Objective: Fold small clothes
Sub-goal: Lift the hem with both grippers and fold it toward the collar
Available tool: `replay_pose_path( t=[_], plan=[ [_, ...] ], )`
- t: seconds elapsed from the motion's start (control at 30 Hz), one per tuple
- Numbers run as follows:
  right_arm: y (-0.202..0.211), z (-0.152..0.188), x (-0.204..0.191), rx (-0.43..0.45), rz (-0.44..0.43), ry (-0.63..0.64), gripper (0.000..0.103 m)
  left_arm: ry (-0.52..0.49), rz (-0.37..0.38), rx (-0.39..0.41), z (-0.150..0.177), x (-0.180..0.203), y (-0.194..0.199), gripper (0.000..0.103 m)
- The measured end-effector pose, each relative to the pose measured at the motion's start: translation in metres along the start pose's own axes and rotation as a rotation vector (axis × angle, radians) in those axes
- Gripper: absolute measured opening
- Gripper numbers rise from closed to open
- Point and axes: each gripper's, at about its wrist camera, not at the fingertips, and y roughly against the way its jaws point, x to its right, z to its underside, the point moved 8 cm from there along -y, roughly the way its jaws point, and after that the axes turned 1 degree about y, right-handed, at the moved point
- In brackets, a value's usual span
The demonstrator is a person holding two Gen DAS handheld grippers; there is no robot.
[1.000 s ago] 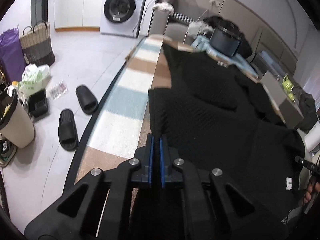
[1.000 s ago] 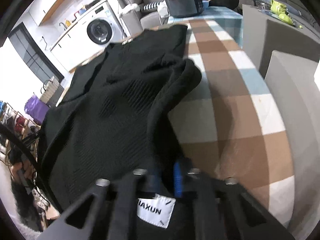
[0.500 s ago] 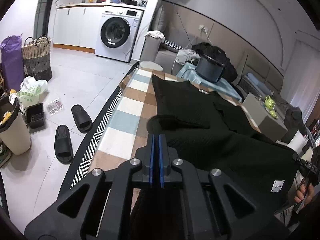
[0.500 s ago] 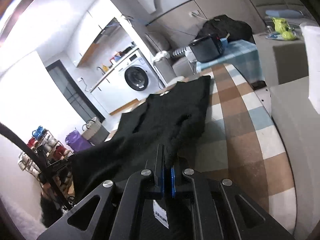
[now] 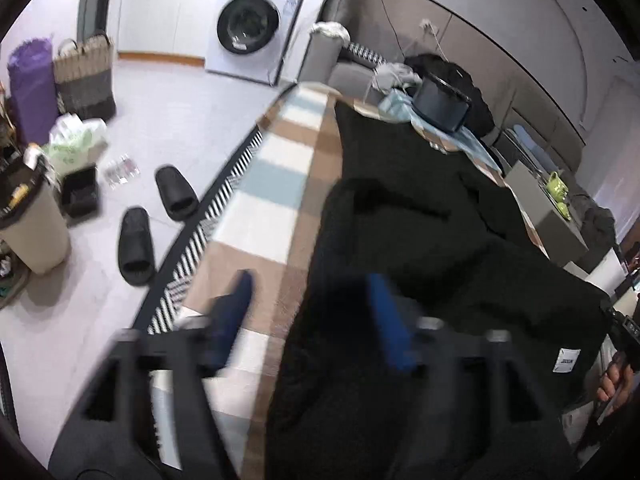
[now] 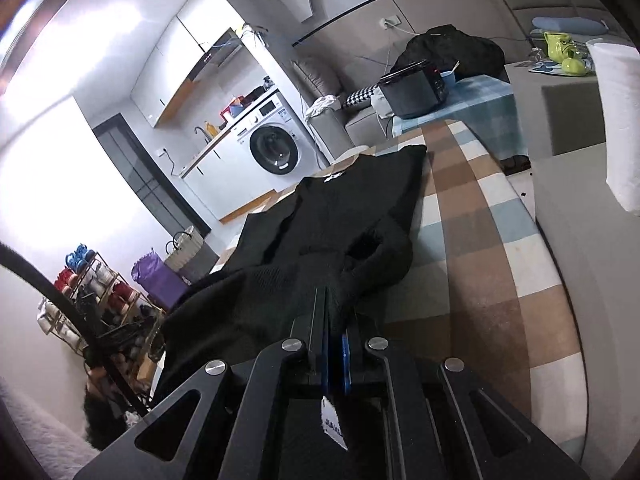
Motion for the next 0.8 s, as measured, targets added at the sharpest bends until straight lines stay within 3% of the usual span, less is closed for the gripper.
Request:
replay_pose_path(
  t=[0.23,0.27,0.3,0.33,0.37,0.4,0.43,0.47,0.5,0.53,0.57,0.67,0.8],
  plan=[
    [-0.007,0.002,0.007,-0.031,0.006,-0.027,0.006,-0.005,0.062,-0.107,0.006,0.013,-0.042,0.061],
    [-0.010,0.003,0.007,-0.043,0.007,-0.028,0.008,-0.010,0.068,-0.117,0.005,0.015,-0.047,0.049],
    [-0.014,0.005,0.007,-0.065,0.012,-0.029,0.014,-0.019,0.069,-0.122,0.003,0.017,-0.052,0.030],
    [-0.018,0.006,0.008,-0.079,0.013,-0.031,0.018,-0.035,0.068,-0.123,0.002,0.020,-0.055,0.022],
    [-0.023,0.008,0.009,-0.098,0.015,-0.034,0.032,-0.046,0.080,-0.122,-0.001,0.023,-0.058,0.009],
    [-0.026,0.010,0.009,-0.112,0.019,-0.036,0.041,-0.055,0.098,-0.110,-0.003,0.026,-0.057,0.004],
    [-0.029,0.011,0.009,-0.121,0.024,-0.029,0.041,-0.062,0.103,-0.097,-0.006,0.028,-0.055,0.004],
    [-0.032,0.012,0.009,-0.123,0.037,-0.013,0.040,-0.078,0.107,-0.072,-0.010,0.031,-0.051,0.004],
    [-0.035,0.013,0.010,-0.129,0.060,0.003,0.032,-0.089,0.110,-0.057,-0.013,0.033,-0.046,0.004],
    [-0.037,0.014,0.010,-0.132,0.062,0.013,0.022,-0.093,0.116,-0.040,-0.017,0.034,-0.040,0.004],
    [-0.037,0.014,0.008,-0.132,0.053,0.033,0.007,-0.093,0.124,-0.021,-0.020,0.034,-0.033,0.004],
    [-0.028,0.009,0.009,-0.073,0.053,0.051,0.005,-0.088,0.136,0.037,-0.028,0.033,-0.010,0.004],
    [-0.007,0.004,0.010,-0.012,-0.041,0.011,0.004,-0.072,0.153,0.077,-0.028,0.030,0.016,0.004]
  ],
)
